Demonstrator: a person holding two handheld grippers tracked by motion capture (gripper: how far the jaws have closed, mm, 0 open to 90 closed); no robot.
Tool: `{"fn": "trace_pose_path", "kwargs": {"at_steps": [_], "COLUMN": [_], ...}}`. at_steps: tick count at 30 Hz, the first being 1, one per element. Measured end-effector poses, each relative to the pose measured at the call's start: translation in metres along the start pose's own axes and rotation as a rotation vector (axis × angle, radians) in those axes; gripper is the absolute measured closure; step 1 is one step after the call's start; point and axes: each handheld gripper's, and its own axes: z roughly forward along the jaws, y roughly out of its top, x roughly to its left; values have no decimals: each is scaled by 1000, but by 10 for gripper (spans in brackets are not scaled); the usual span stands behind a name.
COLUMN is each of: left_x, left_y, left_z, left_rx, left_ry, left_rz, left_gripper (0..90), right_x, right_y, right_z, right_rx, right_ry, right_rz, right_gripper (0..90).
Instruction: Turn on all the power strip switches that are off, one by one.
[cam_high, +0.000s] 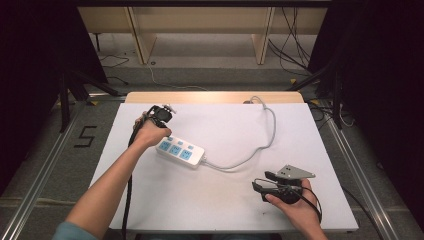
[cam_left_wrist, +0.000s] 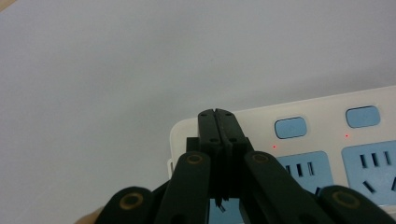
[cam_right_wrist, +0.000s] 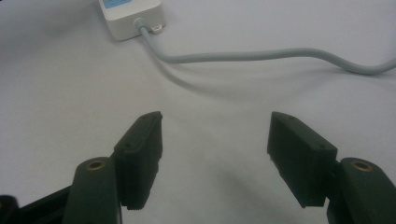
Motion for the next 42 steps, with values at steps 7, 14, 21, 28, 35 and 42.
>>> {"fn": "trace_pose_path", "kwargs": {"at_steps": [7, 14, 21, 28, 35, 42], "left_x": [-3, -2, -2, -4, 1, 2], "left_y": [1, 1, 1, 2, -1, 0], "left_z": [4, 6, 9, 10, 12, 10], "left_rx": [12, 24, 26, 36, 43, 21], "left_ry": [-8, -7, -9, 3, 26, 6], "left_rz": [10, 12, 4, 18, 13, -2], "left_gripper": [898, 898, 898, 898, 898, 898], "right_x": [0, 0, 0, 0, 0, 0], "right_y": [0, 0, 0, 0, 0, 0], "right_z": [0, -1, -1, -1, -1, 0], "right_rx": [2, 2, 3, 3, 2, 3], "right_ry": [0, -1, 0, 1, 0, 0], "right_rz": [3, 4, 3, 3, 2, 2], "right_gripper": [365, 365, 365, 365, 365, 365]}}
